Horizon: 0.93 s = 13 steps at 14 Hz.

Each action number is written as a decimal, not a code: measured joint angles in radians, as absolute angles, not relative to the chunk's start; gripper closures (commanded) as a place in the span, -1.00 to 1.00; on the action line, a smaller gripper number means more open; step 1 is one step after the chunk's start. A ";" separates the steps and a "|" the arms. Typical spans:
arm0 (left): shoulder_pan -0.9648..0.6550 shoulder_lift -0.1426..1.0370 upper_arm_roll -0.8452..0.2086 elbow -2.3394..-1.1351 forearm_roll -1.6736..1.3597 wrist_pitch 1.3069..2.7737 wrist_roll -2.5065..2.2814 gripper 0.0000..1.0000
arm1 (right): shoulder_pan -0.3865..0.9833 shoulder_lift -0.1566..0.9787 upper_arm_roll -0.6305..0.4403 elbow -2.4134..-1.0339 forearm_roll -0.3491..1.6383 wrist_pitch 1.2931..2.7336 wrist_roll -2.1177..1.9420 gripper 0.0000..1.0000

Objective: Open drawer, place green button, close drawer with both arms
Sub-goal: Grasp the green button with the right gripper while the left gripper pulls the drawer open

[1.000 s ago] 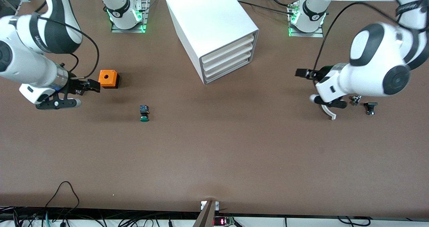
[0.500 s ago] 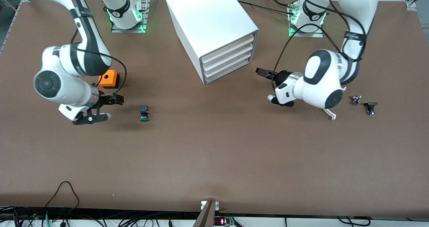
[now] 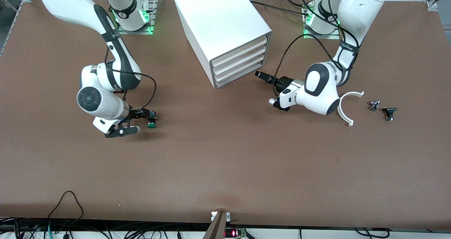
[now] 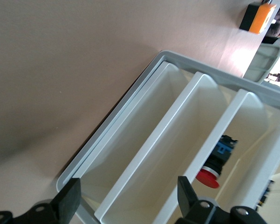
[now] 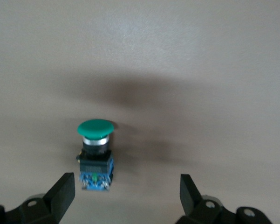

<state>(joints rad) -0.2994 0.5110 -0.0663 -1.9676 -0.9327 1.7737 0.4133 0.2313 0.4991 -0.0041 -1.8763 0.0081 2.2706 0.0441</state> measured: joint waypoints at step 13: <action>-0.355 0.536 -0.144 -2.086 -1.065 1.893 0.490 1.00 | 0.234 0.566 0.037 -1.898 0.008 2.333 0.101 -1.00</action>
<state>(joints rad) -0.3555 0.5356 -0.1442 -2.0860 -1.0652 1.8930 0.4897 0.2338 0.5657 0.0374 -1.8984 0.0083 2.3333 0.1005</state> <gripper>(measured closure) 0.722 0.000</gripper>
